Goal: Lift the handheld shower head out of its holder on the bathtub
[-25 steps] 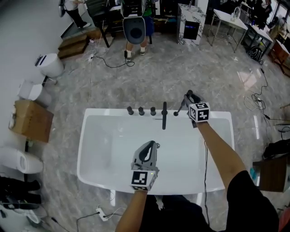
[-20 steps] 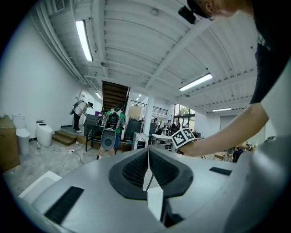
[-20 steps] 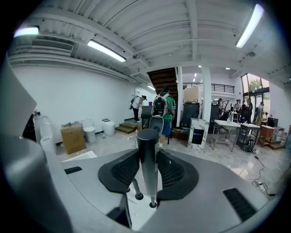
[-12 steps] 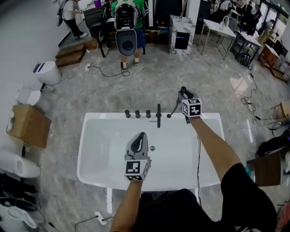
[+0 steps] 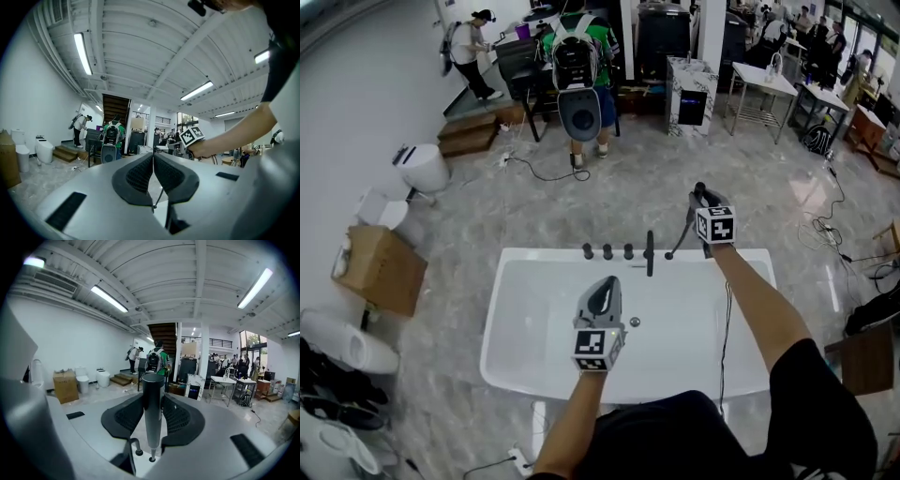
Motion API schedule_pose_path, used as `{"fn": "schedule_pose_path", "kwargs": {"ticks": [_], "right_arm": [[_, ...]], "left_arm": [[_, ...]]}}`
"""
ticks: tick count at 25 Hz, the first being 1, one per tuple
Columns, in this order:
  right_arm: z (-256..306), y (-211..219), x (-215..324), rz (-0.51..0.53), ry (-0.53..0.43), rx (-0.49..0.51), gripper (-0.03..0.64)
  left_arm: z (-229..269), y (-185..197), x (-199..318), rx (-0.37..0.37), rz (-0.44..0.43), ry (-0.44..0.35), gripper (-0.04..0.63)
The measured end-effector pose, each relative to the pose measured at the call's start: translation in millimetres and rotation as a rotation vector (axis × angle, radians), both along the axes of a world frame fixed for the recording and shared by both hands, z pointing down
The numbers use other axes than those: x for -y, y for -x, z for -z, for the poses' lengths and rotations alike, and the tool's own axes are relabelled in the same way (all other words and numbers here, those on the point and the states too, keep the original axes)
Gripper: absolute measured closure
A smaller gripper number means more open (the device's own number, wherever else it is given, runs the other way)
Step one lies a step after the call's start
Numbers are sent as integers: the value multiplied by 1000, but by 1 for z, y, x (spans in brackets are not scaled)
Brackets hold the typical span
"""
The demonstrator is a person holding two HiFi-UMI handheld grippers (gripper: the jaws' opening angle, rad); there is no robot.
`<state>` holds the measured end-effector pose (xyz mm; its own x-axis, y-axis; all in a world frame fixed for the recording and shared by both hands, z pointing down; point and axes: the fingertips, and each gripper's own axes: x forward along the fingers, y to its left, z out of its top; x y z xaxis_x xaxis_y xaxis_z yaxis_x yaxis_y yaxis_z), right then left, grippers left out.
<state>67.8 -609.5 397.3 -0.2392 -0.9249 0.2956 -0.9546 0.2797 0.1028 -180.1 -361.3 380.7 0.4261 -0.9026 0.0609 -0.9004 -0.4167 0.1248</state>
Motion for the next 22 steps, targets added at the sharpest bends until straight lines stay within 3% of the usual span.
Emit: {"fn": "schedule_pose_path", "kwargs": {"ticks": [22], "right_arm": [[-14, -9, -12, 68, 8, -22, 497]], "left_arm": [[7, -22, -12, -7, 45, -8, 588]]}}
